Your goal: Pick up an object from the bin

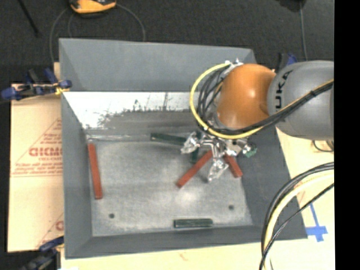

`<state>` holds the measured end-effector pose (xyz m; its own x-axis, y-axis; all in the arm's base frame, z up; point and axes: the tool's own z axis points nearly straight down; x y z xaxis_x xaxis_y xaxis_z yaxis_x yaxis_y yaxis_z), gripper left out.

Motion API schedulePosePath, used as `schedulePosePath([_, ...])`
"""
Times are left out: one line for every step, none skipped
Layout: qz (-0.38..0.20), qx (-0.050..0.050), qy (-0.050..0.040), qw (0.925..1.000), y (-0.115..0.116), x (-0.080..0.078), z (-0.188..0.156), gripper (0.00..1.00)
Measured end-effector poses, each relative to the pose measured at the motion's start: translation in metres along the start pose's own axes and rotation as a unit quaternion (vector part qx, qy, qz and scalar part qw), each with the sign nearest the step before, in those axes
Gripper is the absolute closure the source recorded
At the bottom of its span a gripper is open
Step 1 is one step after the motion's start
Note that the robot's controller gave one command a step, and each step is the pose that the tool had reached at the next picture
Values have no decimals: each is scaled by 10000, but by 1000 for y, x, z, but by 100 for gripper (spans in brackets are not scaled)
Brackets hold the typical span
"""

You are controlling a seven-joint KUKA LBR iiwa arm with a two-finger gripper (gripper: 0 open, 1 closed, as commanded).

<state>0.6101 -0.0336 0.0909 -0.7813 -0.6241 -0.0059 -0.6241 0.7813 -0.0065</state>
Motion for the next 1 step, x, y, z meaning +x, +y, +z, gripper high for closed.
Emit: schedulePosePath([-1446,-3,32,9895,-1,-5,10,100])
